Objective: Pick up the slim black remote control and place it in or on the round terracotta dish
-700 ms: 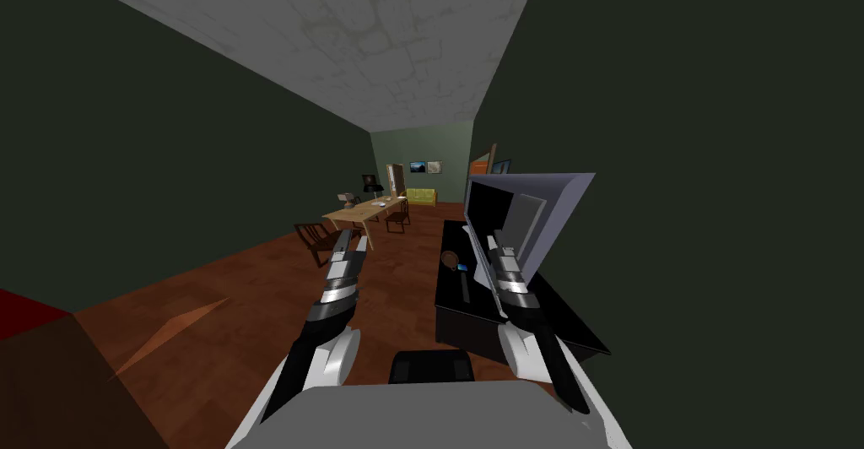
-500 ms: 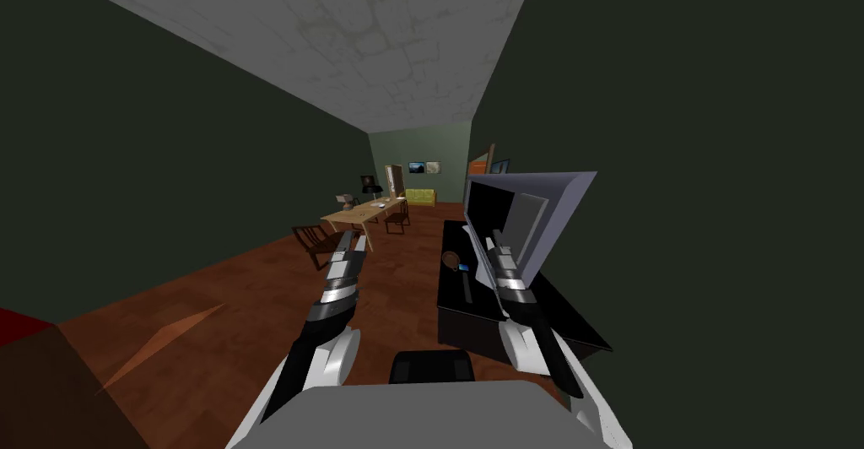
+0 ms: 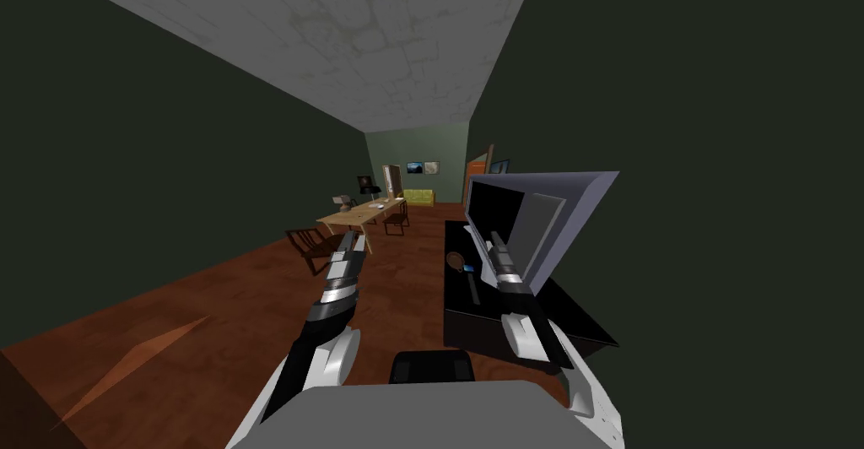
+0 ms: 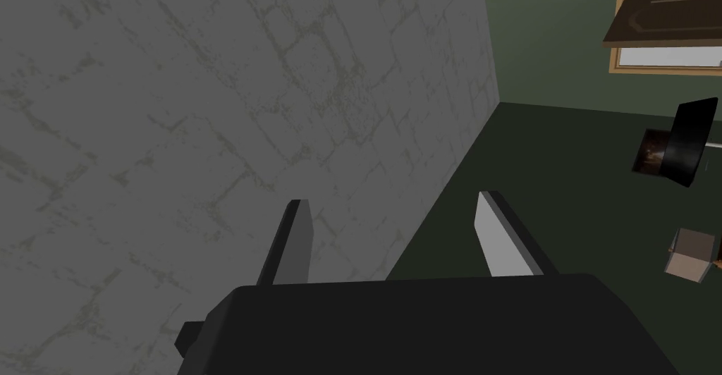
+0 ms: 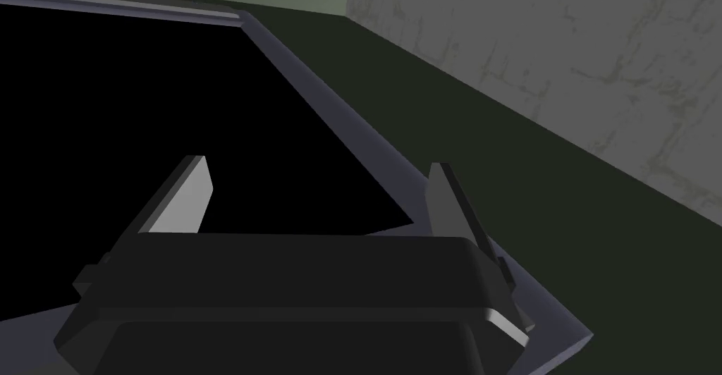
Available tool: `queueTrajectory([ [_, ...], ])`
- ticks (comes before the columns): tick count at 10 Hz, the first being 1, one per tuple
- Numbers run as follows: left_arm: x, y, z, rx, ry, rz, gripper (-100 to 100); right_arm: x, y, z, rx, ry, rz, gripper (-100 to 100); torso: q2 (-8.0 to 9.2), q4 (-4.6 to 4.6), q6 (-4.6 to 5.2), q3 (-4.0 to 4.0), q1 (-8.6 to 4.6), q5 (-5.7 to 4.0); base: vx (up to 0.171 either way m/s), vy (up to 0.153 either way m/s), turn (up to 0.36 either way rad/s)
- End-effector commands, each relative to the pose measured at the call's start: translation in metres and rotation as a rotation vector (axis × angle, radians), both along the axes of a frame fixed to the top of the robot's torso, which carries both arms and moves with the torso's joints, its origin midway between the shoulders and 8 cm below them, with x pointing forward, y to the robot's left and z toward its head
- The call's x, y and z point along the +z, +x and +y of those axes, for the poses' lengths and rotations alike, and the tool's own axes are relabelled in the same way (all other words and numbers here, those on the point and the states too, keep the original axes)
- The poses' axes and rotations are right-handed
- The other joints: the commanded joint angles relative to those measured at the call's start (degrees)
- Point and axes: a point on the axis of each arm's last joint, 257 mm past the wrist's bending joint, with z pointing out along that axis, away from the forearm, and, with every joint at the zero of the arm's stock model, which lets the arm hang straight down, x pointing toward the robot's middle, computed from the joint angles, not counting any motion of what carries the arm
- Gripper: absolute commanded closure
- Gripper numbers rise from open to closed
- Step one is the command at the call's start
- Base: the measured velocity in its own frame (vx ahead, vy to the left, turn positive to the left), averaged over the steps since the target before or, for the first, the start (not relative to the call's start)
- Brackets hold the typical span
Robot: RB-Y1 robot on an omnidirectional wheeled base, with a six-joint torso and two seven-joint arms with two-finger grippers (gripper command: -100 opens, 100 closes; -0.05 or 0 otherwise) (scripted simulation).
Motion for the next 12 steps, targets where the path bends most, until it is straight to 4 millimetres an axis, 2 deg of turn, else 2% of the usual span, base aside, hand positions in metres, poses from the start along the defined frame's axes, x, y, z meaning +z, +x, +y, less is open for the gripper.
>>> queueTrajectory([
  [1, 0.0, 0.0, 0.0, 0.0, 0.0, 0.0, 0, -0.018, 0.013, -0.014, -0.012, 0.014, 0.055, -100, 0.0, 0.0, 0.0, 0.0, 0.0, 0.0, 0.011, 0.109, -0.048],
  [2, 0.0, 0.0, 0.0, 0.0, 0.0, 0.0, 0, -0.018, 0.013, -0.014, -0.012, 0.014, 0.055, -100, 0.06, 0.02, 0.01, 0.04, -0.08, -0.03, 0.013, 0.077, -0.036],
  [4, 0.0, 0.0, 0.0, 0.0, 0.0, 0.0, 0, -0.045, 0.031, -0.041, -0.038, 0.048, 0.136, -100, 0.03, 0.01, 0.01, 0.02, -0.12, -0.04, 0.031, 0.132, -0.071],
  [5, 0.0, 0.0, 0.0, 0.0, 0.0, 0.0, 0, -0.05, 0.033, -0.041, -0.04, 0.05, 0.153, -100, 0.0, 0.0, 0.01, 0.01, 0.02, -0.01, 0.037, 0.112, -0.045],
  [7, 0.0, 0.0, 0.0, 0.0, 0.0, 0.0, 0, -0.074, 0.048, -0.071, -0.072, 0.1, 0.229, -100, -0.04, 0.0, 0.01, -0.02, -0.09, -0.03, 0.046, 0.146, -0.082],
  [8, 0.0, 0.0, 0.0, 0.0, 0.0, 0.0, 0, -0.086, 0.049, -0.074, -0.079, 0.105, 0.259, -100, -0.05, -0.01, 0.01, -0.03, 0.09, 0.0, 0.034, 0.145, -0.05],
  [9, 0.0, 0.0, 0.0, 0.0, 0.0, 0.0, 0, -0.096, 0.055, -0.089, -0.096, 0.136, 0.293, -100, -0.02, 0.0, 0.0, -0.01, 0.04, 0.01, 0.052, 0.13, -0.057],
  [10, 0.0, 0.0, 0.0, 0.0, 0.0, 0.0, 0, -0.106, 0.055, -0.092, -0.101, 0.14, 0.314, -100, -0.07, -0.01, 0.01, -0.03, -0.03, -0.01, 0.04, 0.093, -0.035],
  [11, 0.0, 0.0, 0.0, 0.0, 0.0, 0.0, 0, -0.122, 0.06, -0.109, -0.123, 0.178, 0.358, -100, -0.05, -0.01, 0.0, -0.03, -0.17, -0.03, 0.02, 0.105, -0.073],
  [12, 0.0, 0.0, 0.0, 0.0, 0.0, 0.0, 0, -0.126, 0.06, -0.11, -0.126, 0.18, 0.37, -100, 0.02, 0.0, 0.02, 0.01, -0.13, -0.04, 0.027, 0.086, -0.036],
])
